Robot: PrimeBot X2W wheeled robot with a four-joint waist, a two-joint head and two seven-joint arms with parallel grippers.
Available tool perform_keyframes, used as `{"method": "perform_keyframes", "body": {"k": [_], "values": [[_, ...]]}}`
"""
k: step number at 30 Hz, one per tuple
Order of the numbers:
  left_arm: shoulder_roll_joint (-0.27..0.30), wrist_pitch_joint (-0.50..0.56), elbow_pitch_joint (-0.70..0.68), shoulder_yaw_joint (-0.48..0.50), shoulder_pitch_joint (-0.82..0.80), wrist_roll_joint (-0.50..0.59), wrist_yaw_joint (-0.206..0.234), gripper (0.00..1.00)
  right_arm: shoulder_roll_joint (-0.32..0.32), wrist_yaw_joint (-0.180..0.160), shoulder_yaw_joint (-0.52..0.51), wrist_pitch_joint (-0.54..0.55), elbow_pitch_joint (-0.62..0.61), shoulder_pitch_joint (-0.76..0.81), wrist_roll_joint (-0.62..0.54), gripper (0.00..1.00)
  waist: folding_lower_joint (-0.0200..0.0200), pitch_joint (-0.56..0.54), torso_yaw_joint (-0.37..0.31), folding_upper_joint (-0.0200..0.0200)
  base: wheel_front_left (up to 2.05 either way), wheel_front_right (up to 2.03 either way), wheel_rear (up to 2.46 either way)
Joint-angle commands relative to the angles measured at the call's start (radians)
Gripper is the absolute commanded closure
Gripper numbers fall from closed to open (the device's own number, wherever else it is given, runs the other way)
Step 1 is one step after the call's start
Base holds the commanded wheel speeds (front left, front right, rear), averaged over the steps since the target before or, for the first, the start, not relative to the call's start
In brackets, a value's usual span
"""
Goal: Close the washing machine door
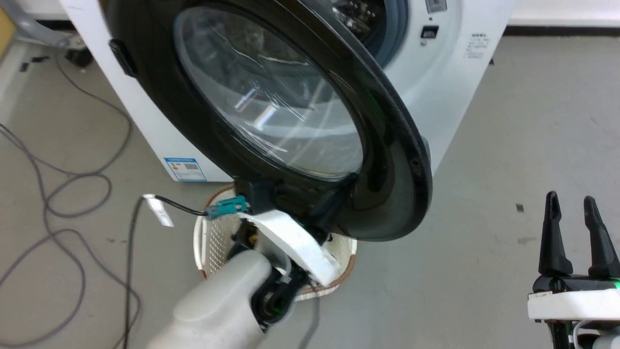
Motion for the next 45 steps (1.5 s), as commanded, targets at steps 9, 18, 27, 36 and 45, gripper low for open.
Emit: {"method": "perform_keyframes", "body": {"k": [9,18,27,36,45], "values": [[0.066,-0.012,-0.138,0.322,0.064,0.538,0.203,1.00,0.001,0.001,-0.004,-0.005,-0.005,0.040,0.003,0.00,-0.0001,-0.072,0.042,-0.0001,0.00,0.00,0.00],[0.137,-0.013,-0.356,0.550,0.295,0.882,0.441,0.00,0.001,0.001,-0.018,-0.005,-0.045,0.061,-0.004,0.00,-0.0001,-0.111,0.074,-0.0001,0.00,0.00,0.00],[0.099,-0.013,-0.481,0.687,0.557,0.916,0.461,0.00,0.001,0.001,0.031,-0.005,-0.129,0.018,-0.013,0.00,-0.0001,-0.129,0.116,-0.0001,0.00,0.00,0.00],[0.029,-0.013,-0.459,0.756,0.675,0.977,0.391,0.00,0.001,0.001,0.162,-0.005,-0.259,-0.115,-0.042,1.00,-0.0001,-0.137,0.151,-0.0001,0.00,0.00,0.00],[-0.025,-0.013,-0.431,0.793,0.674,1.018,0.338,0.00,-0.137,0.001,0.451,-0.005,-0.274,-0.181,-0.008,1.00,-0.0001,-0.135,0.169,-0.0001,0.00,0.00,0.00]]}}
